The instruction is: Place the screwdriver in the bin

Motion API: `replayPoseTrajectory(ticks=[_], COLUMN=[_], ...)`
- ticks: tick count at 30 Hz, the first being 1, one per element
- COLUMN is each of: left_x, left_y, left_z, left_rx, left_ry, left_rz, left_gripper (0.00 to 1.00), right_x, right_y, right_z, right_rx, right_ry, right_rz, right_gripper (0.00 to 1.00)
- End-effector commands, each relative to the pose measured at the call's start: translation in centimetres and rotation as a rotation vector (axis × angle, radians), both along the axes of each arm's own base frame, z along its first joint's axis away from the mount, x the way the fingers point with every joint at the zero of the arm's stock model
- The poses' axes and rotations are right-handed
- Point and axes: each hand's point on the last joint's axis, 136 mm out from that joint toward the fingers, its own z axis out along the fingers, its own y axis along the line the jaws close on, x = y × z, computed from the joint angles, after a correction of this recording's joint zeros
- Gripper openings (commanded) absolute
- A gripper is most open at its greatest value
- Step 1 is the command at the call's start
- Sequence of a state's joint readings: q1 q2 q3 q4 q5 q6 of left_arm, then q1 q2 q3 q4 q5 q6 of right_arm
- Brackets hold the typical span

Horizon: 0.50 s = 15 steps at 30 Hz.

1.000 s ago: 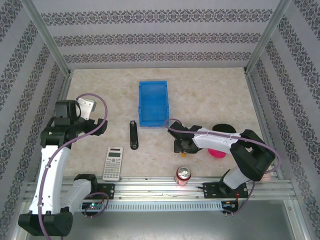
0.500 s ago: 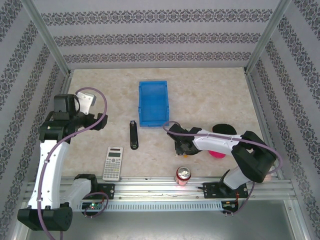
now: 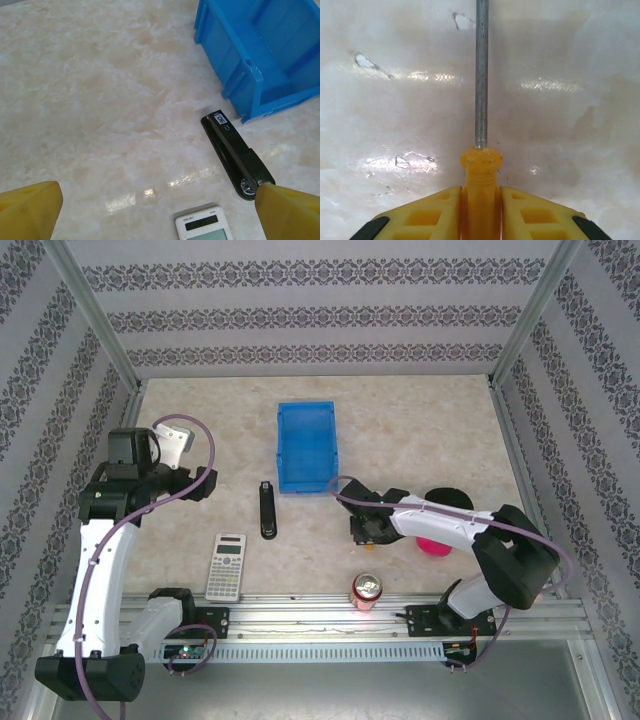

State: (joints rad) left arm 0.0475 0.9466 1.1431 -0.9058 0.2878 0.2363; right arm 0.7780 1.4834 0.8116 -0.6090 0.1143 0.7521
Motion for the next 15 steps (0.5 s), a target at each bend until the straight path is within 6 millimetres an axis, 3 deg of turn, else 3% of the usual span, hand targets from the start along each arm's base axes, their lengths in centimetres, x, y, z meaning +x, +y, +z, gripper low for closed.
replayPoseTrajectory(ticks=[1,15], left_x=[-0.1,-0.6], left_y=[-0.5,-1.6], left_z=[0.6,0.2], left_rx=[-0.008,-0.054], left_ry=[-0.014,0.003], left_rz=[-0.038,-0.086], left_gripper=[0.99,0.99], right_x=[0.6,1.4], right_y=[0.1,-1.1], right_z=[1.3,3.9], right_rx=[0.039,0.101], right_ry=[-0.014,-0.064], right_rz=[0.004,-0.024], right_gripper=[0.25,0.25])
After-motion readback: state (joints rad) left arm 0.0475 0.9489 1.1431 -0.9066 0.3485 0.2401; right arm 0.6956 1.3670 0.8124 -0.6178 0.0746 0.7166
